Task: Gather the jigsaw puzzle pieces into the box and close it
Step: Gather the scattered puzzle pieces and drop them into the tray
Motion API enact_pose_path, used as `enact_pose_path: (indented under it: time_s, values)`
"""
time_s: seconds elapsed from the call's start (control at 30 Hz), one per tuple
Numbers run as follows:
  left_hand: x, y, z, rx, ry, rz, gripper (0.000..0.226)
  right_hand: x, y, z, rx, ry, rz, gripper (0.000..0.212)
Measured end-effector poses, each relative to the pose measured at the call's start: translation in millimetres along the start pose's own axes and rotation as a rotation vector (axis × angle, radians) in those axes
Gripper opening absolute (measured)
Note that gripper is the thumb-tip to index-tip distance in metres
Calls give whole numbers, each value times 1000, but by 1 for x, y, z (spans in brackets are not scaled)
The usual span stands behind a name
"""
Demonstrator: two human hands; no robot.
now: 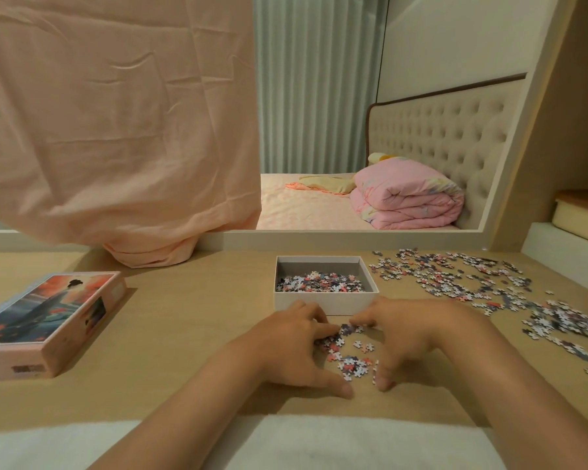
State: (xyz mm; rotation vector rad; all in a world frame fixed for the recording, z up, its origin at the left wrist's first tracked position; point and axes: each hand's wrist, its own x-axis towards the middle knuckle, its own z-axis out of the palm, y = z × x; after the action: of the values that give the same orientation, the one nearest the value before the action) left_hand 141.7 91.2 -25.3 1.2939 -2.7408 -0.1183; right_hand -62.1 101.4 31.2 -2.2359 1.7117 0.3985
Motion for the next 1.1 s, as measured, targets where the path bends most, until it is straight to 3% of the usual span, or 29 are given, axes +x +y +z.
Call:
enact_pose_path:
  time_s: [0.33, 0.47, 0.53, 0.6, 0.67, 0.8, 0.9, 1.1]
  values:
    - [11, -14, 10, -272, 138, -30, 48, 36, 1, 21, 446, 218, -175, 34]
    - [1, -26, -8, -278, 109, -79, 64, 35, 7, 17, 466, 289, -177, 41]
    - [-6, -32, -18, -214, 15, -158, 82, 33, 12, 16, 407, 272, -153, 48]
    - [-10, -35, -21, -128, -110, -232, 96, 33, 11, 20, 299, 237, -146, 41]
    - [-9, -32, -18, -77, -157, -235, 90, 36, 3, 26, 264, 231, -165, 49]
    - [-1, -23, -11, -117, -108, -147, 58, 44, -18, 33, 279, 310, -197, 23]
    - [1, -19, -8, -153, -32, -137, 39, 47, -27, 34, 309, 357, -195, 33]
    - [6, -21, -1, -203, 145, -152, 35, 44, -27, 32, 400, 397, -165, 31]
